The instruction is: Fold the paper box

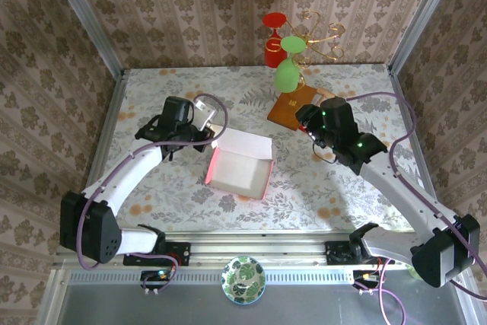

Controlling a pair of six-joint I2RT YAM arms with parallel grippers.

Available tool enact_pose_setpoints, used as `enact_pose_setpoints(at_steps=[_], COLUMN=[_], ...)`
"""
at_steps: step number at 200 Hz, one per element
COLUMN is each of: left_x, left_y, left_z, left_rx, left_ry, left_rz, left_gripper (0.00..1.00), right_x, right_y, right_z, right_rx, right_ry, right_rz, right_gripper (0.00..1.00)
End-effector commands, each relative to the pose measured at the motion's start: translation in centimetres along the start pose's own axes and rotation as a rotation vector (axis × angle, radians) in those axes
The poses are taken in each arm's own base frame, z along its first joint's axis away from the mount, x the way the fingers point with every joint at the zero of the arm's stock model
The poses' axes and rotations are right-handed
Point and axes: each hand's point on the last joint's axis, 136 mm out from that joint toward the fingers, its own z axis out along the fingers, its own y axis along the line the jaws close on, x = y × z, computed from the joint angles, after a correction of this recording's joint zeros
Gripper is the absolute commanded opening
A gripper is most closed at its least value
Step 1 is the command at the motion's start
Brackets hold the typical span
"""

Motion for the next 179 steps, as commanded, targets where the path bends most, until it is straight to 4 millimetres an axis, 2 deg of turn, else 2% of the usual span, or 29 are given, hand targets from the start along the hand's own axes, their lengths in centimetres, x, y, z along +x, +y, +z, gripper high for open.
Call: enact_pose_setpoints(at_steps=[1,7,12,37,58,88,108,135,163,179], left_x=[-1.8,-2.0,-2.2,-2.8,-2.9,-3.1,-3.4,-3.8,-3.6,-3.5], left_y=[-1.1,-0.8,-1.7,-2.1,-2.3,-1.3,-1.3,-1.6,-1.5,-1.4], left_z=[-0.2,0.0,0.5,1.8,2.6,3.0,3.3,3.7,3.9,3.9], left_rx=[0.036,0.018,0.025,0.003,-0.018,-0.067,-0.078,-0.072,-0.084,-0.09], left_ry=[-0.053,-0.059,-0.057,-0.057,-0.061,-0.062,-0.093,-0.116,-0.105,-0.1], left_rz=[0.037,0.03,0.044,0.047,0.051,-0.006,-0.038,-0.053,-0.029,-0.014], left_gripper=[0.0,0.0,0.0,0.0,0.0,0.0,0.0,0.0,0.0,0.0], right_x=[2.0,2.6,3.0,5.4,6.2,7.2,7.5,8.0,6.8,6.0], right_y=[-1.8,-1.8,-1.7,-1.5,-1.9,-2.8,-3.6,-4.0,-3.4,-3.8], right_z=[1.2,1.6,1.9,3.2,4.0,3.6,3.5,4.4,4.9,4.7], right_rx=[0.075,0.085,0.092,0.123,0.148,0.209,0.223,0.211,0.186,0.2], right_ry=[0.13,0.168,0.197,0.33,0.365,0.417,0.418,0.427,0.415,0.397], right_rz=[0.154,0.182,0.204,0.308,0.359,0.386,0.412,0.471,0.472,0.451], right_gripper=[0.55,0.55,0.54,0.54,0.54,0.53,0.53,0.52,0.51,0.51])
